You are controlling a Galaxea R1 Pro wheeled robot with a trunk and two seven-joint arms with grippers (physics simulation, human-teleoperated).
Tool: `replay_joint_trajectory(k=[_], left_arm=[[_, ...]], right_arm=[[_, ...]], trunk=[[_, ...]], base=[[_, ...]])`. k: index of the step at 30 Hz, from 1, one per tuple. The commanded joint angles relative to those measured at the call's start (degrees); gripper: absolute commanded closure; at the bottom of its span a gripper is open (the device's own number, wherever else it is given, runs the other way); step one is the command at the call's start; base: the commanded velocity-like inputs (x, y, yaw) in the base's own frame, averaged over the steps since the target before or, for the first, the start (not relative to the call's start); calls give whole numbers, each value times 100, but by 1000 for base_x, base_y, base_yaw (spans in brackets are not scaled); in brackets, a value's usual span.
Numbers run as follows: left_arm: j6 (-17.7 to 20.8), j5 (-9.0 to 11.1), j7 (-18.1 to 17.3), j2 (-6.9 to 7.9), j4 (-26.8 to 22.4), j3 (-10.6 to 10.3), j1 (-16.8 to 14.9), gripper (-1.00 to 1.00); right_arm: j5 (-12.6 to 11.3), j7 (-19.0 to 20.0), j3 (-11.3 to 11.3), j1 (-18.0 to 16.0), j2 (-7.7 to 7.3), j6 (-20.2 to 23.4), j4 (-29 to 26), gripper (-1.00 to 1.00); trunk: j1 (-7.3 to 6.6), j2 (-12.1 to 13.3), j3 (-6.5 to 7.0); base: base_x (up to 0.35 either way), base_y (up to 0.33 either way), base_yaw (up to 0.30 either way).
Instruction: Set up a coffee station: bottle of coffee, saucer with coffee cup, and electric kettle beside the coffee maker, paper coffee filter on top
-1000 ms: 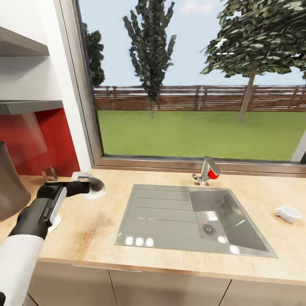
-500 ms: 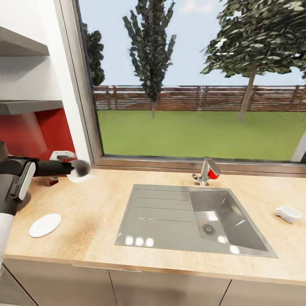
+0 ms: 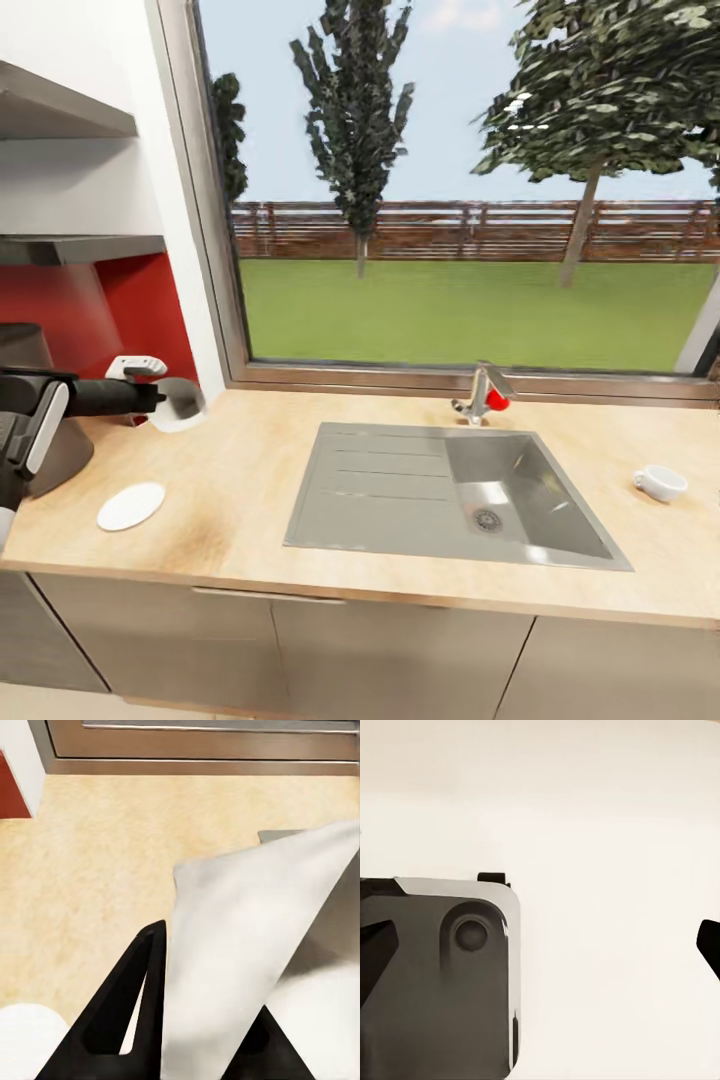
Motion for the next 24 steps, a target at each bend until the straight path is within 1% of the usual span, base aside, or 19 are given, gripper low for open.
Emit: replay_joint_trajectory(k=[1,5,9,12,24], left_arm=[[34,13,-1,-3,-5,1,-9,100],[34,14,-3,-10,-31,-14,-12,100],[39,25,-3,-12,-121,-119,-2,100],[39,36,-3,-14,-161,-167,9,100],[40,40,-3,-21,-256,-185,44,100]], right_arm=[[-2,1,-2,-2,-1,-15,-1,-100],[-2,-11,-7,-2,-1,-15,-1,-100],[-2,-15,-8,-2,-1,-15,1,-100],[-2,-16,-8,-2,-1,-15,1,-100],[-2,-17,-8,-2,-1,-15,6,-100]], trunk=[[0,-12,-13],[0,-12,-13],[0,-12,-11],[0,-12,-3],[0,-12,42]], base=[[-314,177,0],[-305,199,0],[-297,217,56],[-295,220,187],[-295,221,238]])
